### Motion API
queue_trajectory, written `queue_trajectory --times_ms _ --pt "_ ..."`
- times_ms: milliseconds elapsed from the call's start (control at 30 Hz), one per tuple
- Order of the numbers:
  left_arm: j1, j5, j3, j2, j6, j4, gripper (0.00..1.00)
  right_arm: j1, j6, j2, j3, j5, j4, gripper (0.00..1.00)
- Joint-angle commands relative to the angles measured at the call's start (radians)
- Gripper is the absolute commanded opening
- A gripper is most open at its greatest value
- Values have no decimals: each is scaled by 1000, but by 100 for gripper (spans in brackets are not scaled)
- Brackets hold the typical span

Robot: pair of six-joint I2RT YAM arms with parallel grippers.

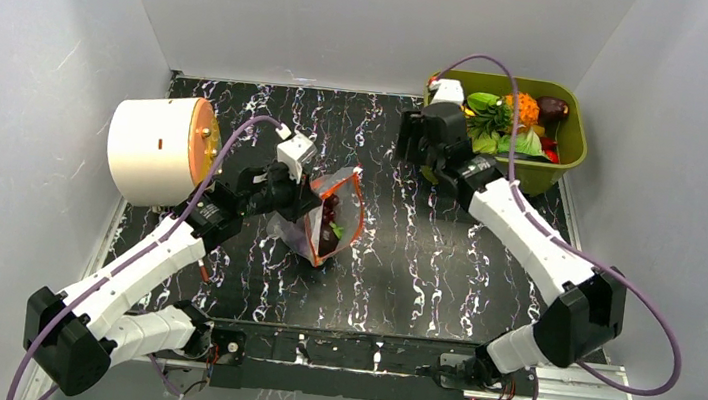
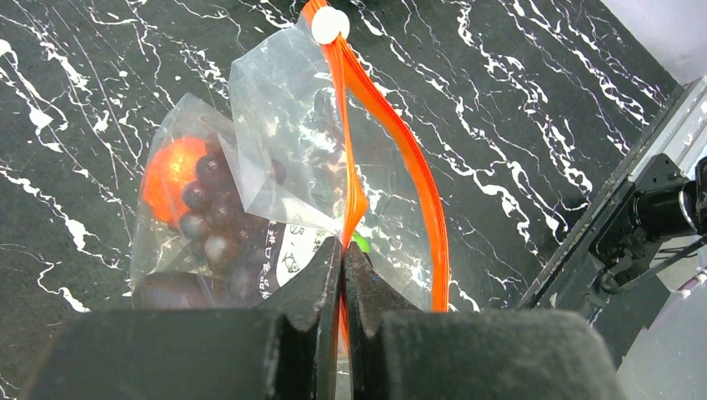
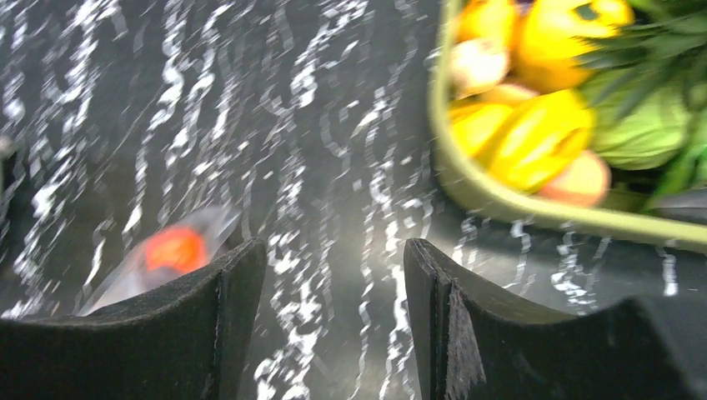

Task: Place the food in the zip-top bag and seal the zipper
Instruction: Pick up the fake fruit from the bin.

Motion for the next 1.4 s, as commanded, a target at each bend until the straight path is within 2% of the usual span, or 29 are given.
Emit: queue_trajectory --times_ms 0,133,300,400,567,833,967,1233,1367 --pt "3 42 -13 -18 22 37 0 -137 0 72 94 147 11 61" --pt "2 75 -22 -17 18 50 0 -246 85 121 138 198 46 68" --pt "2 106 -27 -17 12 59 0 -363 193 156 155 153 155 73" --pt "2 113 -22 -18 15 54 0 -407 265 205 182 172 185 81" --pt "3 118 -28 -29 14 55 0 -473 417 274 215 161 207 87" --pt "2 126 -28 -27 18 55 0 -571 640 421 343 116 93 89" --pt "3 124 -29 -19 21 53 0 -621 590 440 337 9 159 84" --pt "3 136 -32 2 20 58 0 -662 504 465 355 17 163 82" --pt "3 136 -32 8 20 59 0 -686 413 499 433 -52 146 77"
